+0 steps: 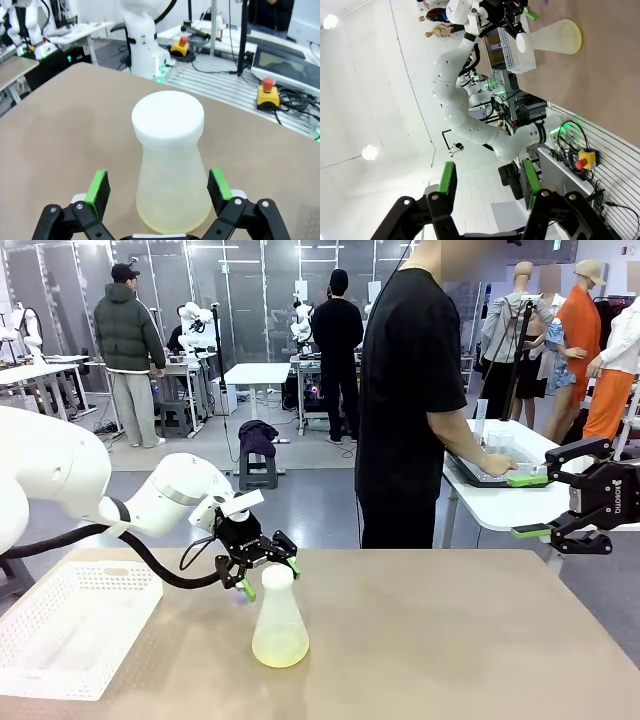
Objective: Prepare the solutions needed for the experiment.
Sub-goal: When the human places the Big flask in the center of the table, pick up the Big flask and place it in the left Organizing basket.
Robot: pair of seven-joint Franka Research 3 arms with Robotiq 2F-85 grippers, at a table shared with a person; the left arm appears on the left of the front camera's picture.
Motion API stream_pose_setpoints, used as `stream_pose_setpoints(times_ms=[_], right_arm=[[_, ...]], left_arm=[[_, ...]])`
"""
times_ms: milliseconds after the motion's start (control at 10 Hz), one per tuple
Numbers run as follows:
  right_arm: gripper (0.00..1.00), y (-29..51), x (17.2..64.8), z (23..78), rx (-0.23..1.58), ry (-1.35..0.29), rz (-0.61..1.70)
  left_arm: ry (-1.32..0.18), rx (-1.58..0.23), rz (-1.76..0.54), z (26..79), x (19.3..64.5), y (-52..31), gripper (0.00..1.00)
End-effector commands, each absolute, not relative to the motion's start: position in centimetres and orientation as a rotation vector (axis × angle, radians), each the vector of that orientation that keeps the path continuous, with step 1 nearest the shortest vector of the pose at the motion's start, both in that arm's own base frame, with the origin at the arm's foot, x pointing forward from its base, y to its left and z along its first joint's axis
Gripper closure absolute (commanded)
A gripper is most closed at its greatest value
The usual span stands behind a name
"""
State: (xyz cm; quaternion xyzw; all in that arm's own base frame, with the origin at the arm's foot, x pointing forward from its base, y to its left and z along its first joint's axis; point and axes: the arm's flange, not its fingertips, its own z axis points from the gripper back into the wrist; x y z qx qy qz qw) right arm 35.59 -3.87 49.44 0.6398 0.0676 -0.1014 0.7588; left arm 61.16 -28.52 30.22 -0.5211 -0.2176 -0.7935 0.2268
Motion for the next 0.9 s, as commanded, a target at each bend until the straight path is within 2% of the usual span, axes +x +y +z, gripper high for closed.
stream_pose_setpoints(times_ms=[0, 800], right_arm=[[0.34, -4.0, 35.7, 49.7, 1.389, 0.153, -0.218], [0.34, -4.0, 35.7, 49.7, 1.389, 0.153, -0.218]], left_arm=[[-0.647, -1.544, -2.133, 30.4, 62.0, -29.0, 0.00], [-0.528, -1.676, -2.102, 28.7, 61.7, -31.0, 0.00]])
